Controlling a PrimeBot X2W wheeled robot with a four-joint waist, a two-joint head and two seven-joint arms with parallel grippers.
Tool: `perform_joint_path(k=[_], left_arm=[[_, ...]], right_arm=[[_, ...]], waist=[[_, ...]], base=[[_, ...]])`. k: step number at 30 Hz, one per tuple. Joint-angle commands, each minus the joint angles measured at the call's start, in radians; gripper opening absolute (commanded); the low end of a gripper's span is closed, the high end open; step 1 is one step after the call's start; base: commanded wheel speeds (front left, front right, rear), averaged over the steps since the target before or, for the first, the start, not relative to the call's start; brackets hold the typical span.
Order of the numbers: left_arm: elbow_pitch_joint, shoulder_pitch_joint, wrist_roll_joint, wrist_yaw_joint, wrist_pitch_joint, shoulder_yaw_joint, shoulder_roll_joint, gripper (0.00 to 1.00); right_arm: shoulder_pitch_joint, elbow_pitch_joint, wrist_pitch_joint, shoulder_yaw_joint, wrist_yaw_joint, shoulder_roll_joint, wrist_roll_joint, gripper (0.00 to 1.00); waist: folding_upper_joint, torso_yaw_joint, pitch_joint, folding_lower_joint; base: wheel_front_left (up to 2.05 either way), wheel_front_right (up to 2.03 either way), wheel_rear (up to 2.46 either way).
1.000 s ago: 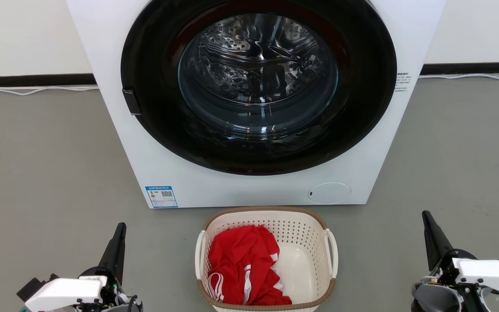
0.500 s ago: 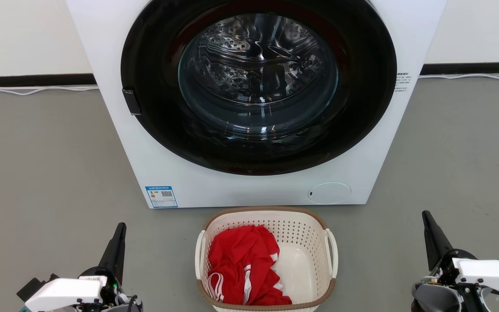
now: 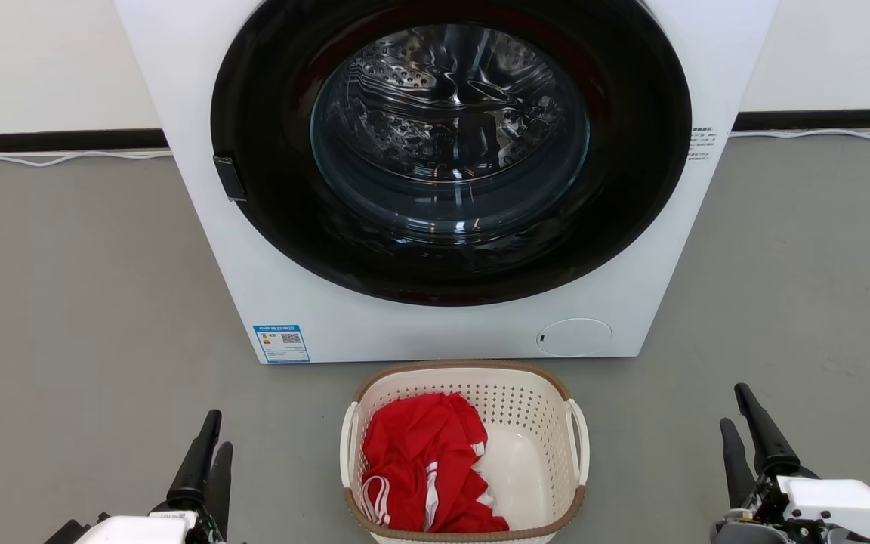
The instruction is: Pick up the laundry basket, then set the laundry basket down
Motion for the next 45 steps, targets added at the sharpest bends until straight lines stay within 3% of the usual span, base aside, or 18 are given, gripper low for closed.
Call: perform_joint_path(k=[1, 4, 20, 45], left_arm=[[-0.035, -0.040, 0.007, -0.002, -0.008, -0.001, 0.006, 1.00], [-0.041, -0.042, 0.013, -0.002, -0.018, -0.003, 0.007, 1.00], [-0.075, -0.059, 0.081, -0.003, -0.063, -0.013, 0.012, 1.00], [-0.149, -0.079, 0.463, -0.004, -0.141, -0.053, 0.035, 1.00]], right_arm=[[-0.036, -0.034, -0.012, 0.008, 0.001, -0.007, -0.007, 1.00], [-0.038, -0.041, -0.022, 0.015, 0.001, -0.007, -0.012, 1.00], [-0.052, -0.084, -0.067, 0.057, 0.002, -0.018, -0.072, 1.00], [-0.078, -0.151, -0.144, 0.134, 0.004, -0.048, -0.385, 1.00]], waist=[[0.0000, 0.000, 0.000, 0.0011], [0.0000, 0.000, 0.002, -0.0003], [0.0000, -0.003, 0.005, -0.0004], [0.0000, -0.007, 0.014, -0.0004]], base=[[0.00, 0.00, 0.00], [0.00, 0.00, 0.00], [0.00, 0.00, 0.00], [0.00, 0.00, 0.00]])
